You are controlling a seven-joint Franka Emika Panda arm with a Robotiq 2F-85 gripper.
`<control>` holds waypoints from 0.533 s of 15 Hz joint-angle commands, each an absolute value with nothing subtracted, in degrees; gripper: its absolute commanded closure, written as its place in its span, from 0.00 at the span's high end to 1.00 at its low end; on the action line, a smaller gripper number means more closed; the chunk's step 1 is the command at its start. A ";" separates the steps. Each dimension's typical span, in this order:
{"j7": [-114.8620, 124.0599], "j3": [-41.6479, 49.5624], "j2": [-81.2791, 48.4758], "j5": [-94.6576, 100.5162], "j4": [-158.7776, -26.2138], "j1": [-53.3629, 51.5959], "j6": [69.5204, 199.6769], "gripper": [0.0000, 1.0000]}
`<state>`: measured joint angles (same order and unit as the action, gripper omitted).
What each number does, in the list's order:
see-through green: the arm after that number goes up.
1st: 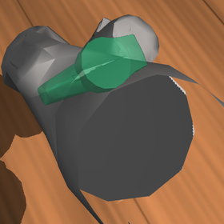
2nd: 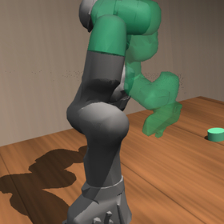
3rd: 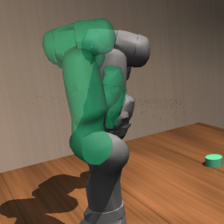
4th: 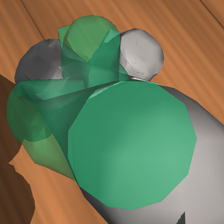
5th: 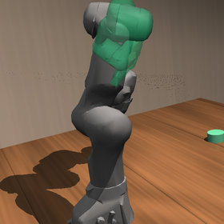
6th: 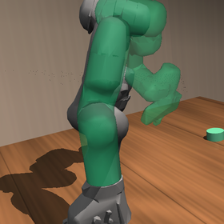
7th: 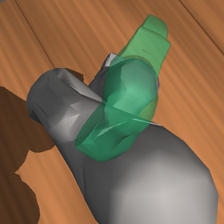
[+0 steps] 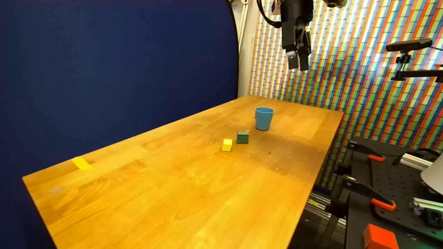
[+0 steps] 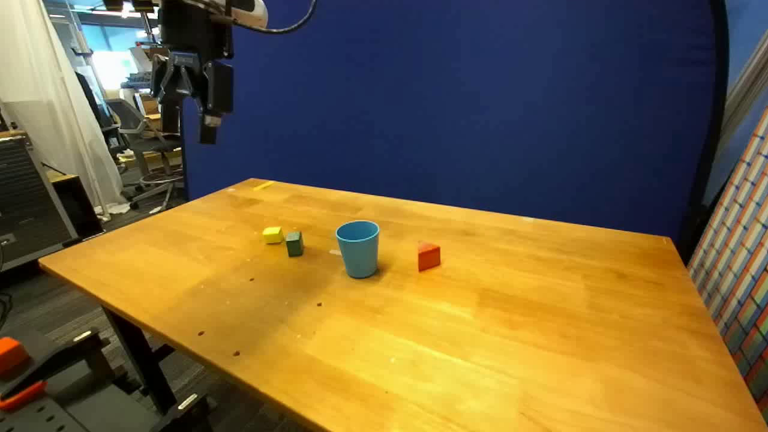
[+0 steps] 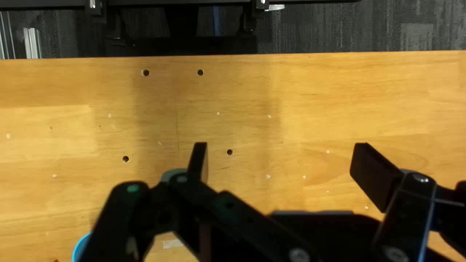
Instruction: Put the yellow block inside the blue cup
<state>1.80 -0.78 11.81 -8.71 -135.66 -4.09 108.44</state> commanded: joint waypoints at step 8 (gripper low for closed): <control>1.70 -1.34 11.83 -8.80 -135.01 -3.50 108.38 1.00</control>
